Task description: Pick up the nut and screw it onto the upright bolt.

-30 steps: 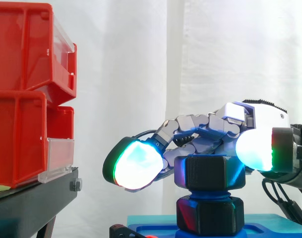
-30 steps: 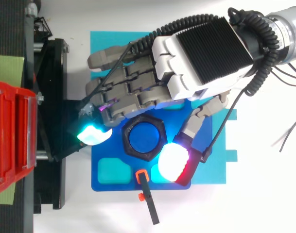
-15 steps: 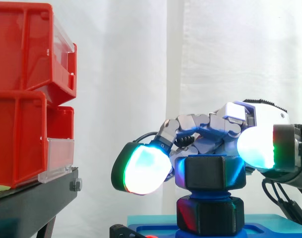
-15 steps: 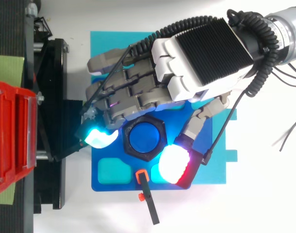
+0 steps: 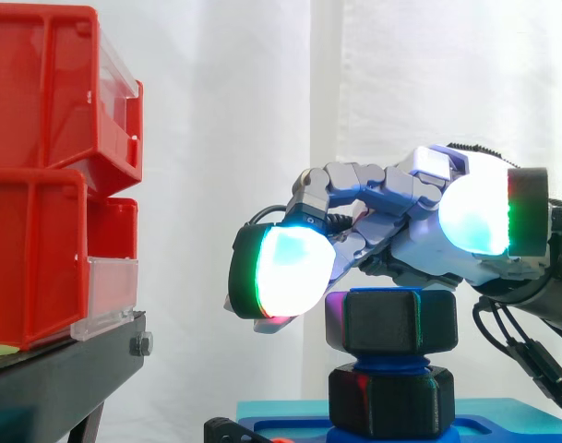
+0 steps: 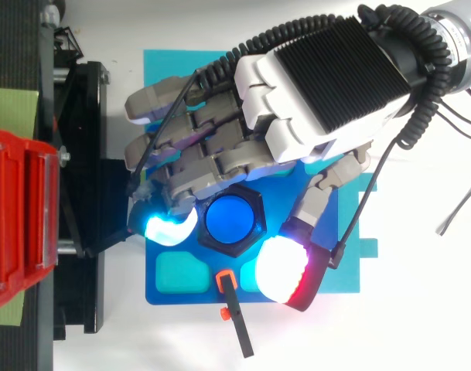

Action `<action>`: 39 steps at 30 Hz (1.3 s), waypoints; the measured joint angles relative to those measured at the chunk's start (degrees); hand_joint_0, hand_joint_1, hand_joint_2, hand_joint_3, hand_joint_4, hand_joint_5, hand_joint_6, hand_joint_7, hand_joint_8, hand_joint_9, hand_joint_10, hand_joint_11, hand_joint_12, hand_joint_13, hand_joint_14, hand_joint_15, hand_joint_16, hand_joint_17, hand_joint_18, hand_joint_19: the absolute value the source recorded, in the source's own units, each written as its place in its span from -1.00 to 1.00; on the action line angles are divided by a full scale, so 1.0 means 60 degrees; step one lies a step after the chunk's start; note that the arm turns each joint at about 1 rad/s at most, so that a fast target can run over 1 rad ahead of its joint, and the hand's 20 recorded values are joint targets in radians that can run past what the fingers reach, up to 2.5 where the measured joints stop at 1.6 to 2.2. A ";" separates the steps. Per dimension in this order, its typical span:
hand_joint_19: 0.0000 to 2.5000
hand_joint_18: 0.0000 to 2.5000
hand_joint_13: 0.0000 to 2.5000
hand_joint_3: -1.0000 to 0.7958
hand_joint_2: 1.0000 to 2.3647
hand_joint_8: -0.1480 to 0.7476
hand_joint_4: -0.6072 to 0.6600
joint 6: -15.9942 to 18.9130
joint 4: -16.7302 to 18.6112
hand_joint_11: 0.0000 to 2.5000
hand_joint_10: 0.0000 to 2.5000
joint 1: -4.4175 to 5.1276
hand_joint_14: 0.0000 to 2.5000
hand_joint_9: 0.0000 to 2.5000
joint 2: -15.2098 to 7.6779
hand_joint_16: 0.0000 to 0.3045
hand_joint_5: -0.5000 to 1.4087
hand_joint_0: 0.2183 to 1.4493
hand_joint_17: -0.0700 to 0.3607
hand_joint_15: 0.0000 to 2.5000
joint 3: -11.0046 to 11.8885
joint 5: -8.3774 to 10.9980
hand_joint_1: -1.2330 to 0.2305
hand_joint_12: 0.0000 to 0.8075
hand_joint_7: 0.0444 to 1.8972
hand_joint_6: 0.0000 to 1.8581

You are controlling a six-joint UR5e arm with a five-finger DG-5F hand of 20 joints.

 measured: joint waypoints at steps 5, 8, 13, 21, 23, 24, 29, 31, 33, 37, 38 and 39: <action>-1.00 -0.77 -0.52 -0.44 -1.00 -0.02 0.38 0.0019 -0.0006 -1.00 -1.00 -0.0005 -1.00 -0.41 0.0001 -0.87 -0.59 -0.61 -0.46 -1.00 0.0002 -0.0005 0.30 -0.38 0.16 -0.46; -1.00 -0.77 -0.52 -0.44 -1.00 -0.02 0.38 0.0026 -0.0006 -1.00 -1.00 -0.0017 -1.00 -0.40 0.0000 -0.87 -0.58 -0.60 -0.46 -1.00 0.0007 -0.0007 0.31 -0.38 0.17 -0.46; -1.00 -0.76 -0.51 -0.44 -1.00 -0.02 0.39 0.0029 -0.0005 -1.00 -1.00 -0.0043 -1.00 -0.40 0.0000 -0.87 -0.58 -0.60 -0.46 -1.00 0.0006 -0.0012 0.31 -0.38 0.18 -0.46; -1.00 -0.73 -0.50 -0.44 -1.00 -0.03 0.37 -0.0001 -0.0020 -1.00 -1.00 -0.0103 -1.00 -0.37 0.0000 -0.87 -0.54 -0.57 -0.47 -1.00 -0.0002 -0.0063 0.30 -0.40 0.28 -0.46; -1.00 -0.69 -0.46 -0.44 -1.00 -0.04 0.36 -0.0021 -0.0021 -1.00 -1.00 -0.0106 -1.00 -0.29 0.0000 -0.89 -0.53 -0.54 -0.50 -1.00 -0.0003 -0.0083 0.27 -0.43 0.33 -0.46; -1.00 -0.68 -0.45 -0.44 -1.00 -0.05 0.36 -0.0033 -0.0025 -1.00 -1.00 -0.0106 -1.00 -0.28 0.0000 -0.89 -0.52 -0.54 -0.50 -1.00 -0.0003 -0.0088 0.26 -0.44 0.34 -0.46; -1.00 -0.65 -0.42 -0.44 -1.00 -0.10 0.33 -0.0128 -0.0178 -1.00 -1.00 -0.0131 -1.00 -0.24 0.0001 -0.90 -0.47 -0.52 -0.51 -1.00 -0.0003 -0.0098 0.31 -0.47 0.43 -0.46; -1.00 -0.64 -0.40 -0.44 -1.00 -0.15 0.30 -0.0153 -0.0246 -1.00 -1.00 -0.0144 -1.00 -0.22 0.0001 -0.90 -0.45 -0.52 -0.51 -1.00 -0.0004 -0.0100 0.37 -0.50 0.43 -0.46; -1.00 -0.63 -0.40 -0.44 -1.00 -0.16 0.29 -0.0161 -0.0311 -1.00 -1.00 -0.0163 -1.00 -0.20 0.0001 -0.90 -0.44 -0.51 -0.51 -1.00 -0.0009 -0.0100 0.39 -0.51 0.44 -0.46; -1.00 -0.62 -0.39 -0.44 -1.00 -0.17 0.27 -0.0120 -0.0360 -1.00 -1.00 -0.0208 -1.00 -0.18 0.0001 -0.90 -0.43 -0.51 -0.52 -1.00 -0.0005 -0.0101 0.40 -0.52 0.47 -0.46; -1.00 -0.62 -0.39 -0.44 -1.00 -0.17 0.25 -0.0099 -0.0354 -1.00 -1.00 -0.0219 -1.00 -0.18 0.0001 -0.90 -0.43 -0.51 -0.52 -1.00 -0.0004 -0.0105 0.40 -0.52 0.48 -0.46; -1.00 -0.62 -0.38 -0.44 -1.00 -0.18 0.24 -0.0087 -0.0348 -1.00 -1.00 -0.0225 -1.00 -0.17 0.0002 -0.90 -0.42 -0.51 -0.52 -1.00 -0.0001 -0.0109 0.40 -0.52 0.49 -0.46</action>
